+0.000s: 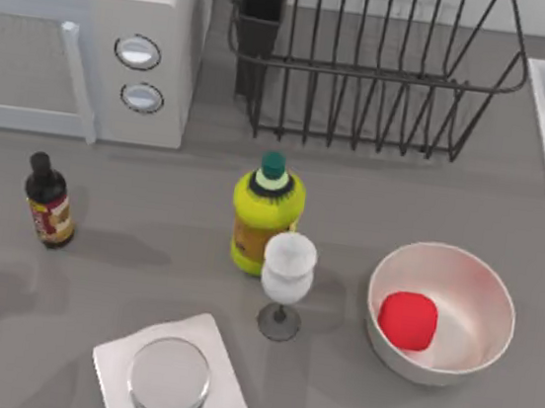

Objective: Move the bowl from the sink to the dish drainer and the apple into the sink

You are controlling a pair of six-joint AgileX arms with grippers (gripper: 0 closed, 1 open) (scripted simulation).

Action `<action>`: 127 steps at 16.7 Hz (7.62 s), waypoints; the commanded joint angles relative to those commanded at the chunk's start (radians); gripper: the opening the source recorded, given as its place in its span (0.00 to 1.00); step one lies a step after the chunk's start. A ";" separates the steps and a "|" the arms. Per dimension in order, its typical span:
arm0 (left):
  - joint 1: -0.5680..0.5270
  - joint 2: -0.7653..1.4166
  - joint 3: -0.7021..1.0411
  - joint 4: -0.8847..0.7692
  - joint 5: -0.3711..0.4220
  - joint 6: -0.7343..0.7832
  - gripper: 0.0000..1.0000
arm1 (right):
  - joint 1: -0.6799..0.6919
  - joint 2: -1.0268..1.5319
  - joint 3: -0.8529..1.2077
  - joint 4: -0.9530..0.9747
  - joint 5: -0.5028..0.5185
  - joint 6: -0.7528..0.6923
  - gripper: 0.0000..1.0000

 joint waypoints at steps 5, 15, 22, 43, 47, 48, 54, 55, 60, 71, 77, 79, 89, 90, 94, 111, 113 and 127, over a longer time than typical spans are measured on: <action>0.000 0.000 0.000 0.000 0.000 0.000 1.00 | 0.042 0.019 0.015 0.037 0.024 0.017 0.00; 0.000 0.000 0.000 0.000 0.000 0.000 1.00 | 0.354 0.048 0.019 0.348 0.201 0.179 0.00; 0.000 0.000 0.000 0.000 0.000 0.000 1.00 | 0.583 0.067 0.023 0.575 0.327 0.289 0.00; 0.000 0.000 0.000 0.000 0.000 0.000 1.00 | 1.252 0.126 0.032 1.253 0.712 0.632 0.00; 0.000 0.000 0.000 0.000 0.000 0.000 1.00 | 1.382 0.135 0.037 1.384 0.782 0.699 0.00; 0.000 0.000 0.000 0.000 0.000 0.000 1.00 | 1.420 0.137 0.038 1.422 0.801 0.715 0.00; 0.000 0.000 0.000 0.000 0.000 0.000 1.00 | 1.584 0.139 0.022 1.595 0.895 0.804 0.00; 0.000 0.000 0.000 0.000 0.000 0.000 1.00 | 1.584 0.139 0.022 1.595 0.895 0.804 0.00; 0.000 0.000 0.000 0.000 0.000 0.000 1.00 | 1.582 0.140 0.022 1.593 0.891 0.805 0.00; 0.000 0.000 0.000 0.000 0.000 0.000 1.00 | 1.488 0.420 -0.188 2.112 0.782 0.802 0.00; 0.000 0.000 0.000 0.000 0.000 0.000 1.00 | 1.421 0.519 -0.299 2.301 0.738 0.799 0.00; 0.000 0.000 0.000 0.000 0.000 0.000 1.00 | 1.421 0.519 -0.299 2.301 0.738 0.799 0.00; 0.000 0.000 0.000 0.000 0.000 0.000 1.00 | 1.421 0.519 -0.299 2.301 0.738 0.799 0.68; 0.000 0.000 0.000 0.000 0.000 0.000 1.00 | 1.421 0.519 -0.299 2.301 0.738 0.799 0.75; 0.000 0.000 0.000 0.000 0.000 0.000 1.00 | 1.421 0.519 -0.299 2.301 0.738 0.799 1.00; 0.000 0.000 0.000 0.000 0.000 0.000 1.00 | 1.291 0.175 -0.627 2.215 0.508 0.804 1.00; 0.000 0.000 0.000 0.000 0.000 0.000 1.00 | 1.233 -0.010 -0.775 2.162 0.420 0.807 1.00; 0.000 0.000 0.000 0.000 0.000 0.000 1.00 | 0.831 -1.406 -1.591 1.655 0.076 0.794 1.00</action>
